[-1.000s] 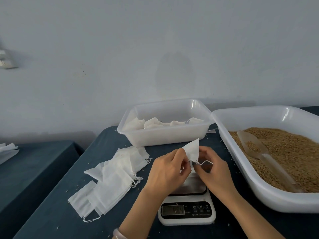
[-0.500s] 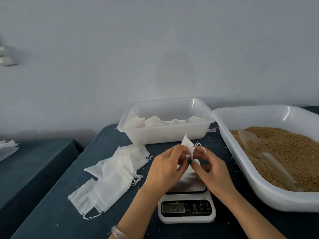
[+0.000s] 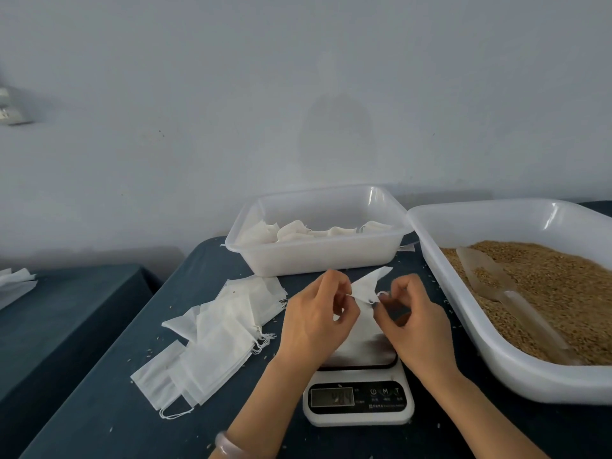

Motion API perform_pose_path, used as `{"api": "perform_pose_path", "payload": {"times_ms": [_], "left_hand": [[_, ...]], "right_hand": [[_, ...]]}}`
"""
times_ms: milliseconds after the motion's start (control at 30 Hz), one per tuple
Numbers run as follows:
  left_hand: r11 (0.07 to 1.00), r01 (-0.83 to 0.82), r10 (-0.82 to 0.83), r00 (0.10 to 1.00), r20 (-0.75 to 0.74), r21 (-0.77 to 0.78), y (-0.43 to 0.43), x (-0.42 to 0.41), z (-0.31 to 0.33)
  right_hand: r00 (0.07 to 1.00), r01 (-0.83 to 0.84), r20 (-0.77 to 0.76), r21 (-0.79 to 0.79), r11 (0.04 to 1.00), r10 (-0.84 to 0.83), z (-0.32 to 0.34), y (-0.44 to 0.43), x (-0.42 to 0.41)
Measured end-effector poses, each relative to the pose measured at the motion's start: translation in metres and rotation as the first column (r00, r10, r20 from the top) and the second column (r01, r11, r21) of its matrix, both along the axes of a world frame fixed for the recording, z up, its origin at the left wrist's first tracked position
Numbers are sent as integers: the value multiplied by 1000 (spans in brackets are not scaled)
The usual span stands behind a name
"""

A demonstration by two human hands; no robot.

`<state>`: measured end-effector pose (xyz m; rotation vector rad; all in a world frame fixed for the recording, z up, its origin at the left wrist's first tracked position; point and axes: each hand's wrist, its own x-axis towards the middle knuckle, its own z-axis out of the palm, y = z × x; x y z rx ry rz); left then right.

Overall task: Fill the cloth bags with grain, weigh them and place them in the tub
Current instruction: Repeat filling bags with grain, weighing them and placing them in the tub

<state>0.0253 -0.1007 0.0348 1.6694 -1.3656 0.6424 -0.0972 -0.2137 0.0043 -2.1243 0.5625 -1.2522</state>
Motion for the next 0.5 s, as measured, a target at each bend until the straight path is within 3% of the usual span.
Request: {"api": "perform_pose_path", "payload": {"times_ms": [100, 233, 500], "left_hand": [[999, -44, 45, 999, -30, 13, -1, -2, 1], [999, -33, 37, 993, -114, 41, -2, -1, 0], [998, -50, 49, 998, 28, 42, 1, -2, 5]], "right_hand": [[992, 82, -76, -219, 972, -100, 3, 5, -3], [986, 134, -44, -370, 919, -161, 4, 4, -6], [993, 120, 36, -433, 893, -115, 3, 0, -7]]}}
